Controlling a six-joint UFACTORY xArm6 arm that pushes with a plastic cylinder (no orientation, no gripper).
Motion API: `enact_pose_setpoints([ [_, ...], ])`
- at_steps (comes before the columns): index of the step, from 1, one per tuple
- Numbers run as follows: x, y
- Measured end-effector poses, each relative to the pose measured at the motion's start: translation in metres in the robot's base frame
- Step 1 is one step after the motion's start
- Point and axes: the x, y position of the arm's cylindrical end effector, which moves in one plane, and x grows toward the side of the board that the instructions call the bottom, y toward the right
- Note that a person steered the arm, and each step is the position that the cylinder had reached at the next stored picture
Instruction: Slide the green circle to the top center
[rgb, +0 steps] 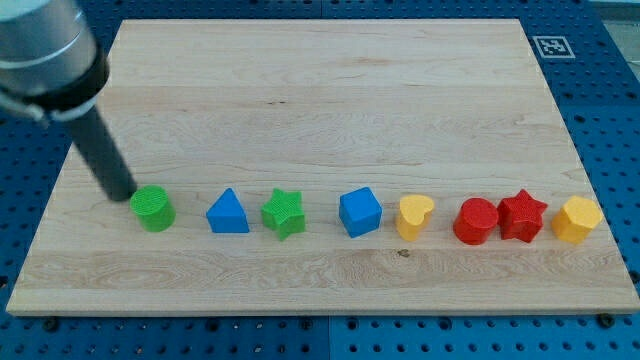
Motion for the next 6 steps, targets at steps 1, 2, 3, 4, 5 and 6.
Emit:
enact_pose_setpoints([
  [1, 0.038, 0.04],
  [2, 0.031, 0.089],
  [3, 0.016, 0.072],
  [4, 0.044, 0.046],
  [5, 0.047, 0.032],
  [6, 0.018, 0.028],
])
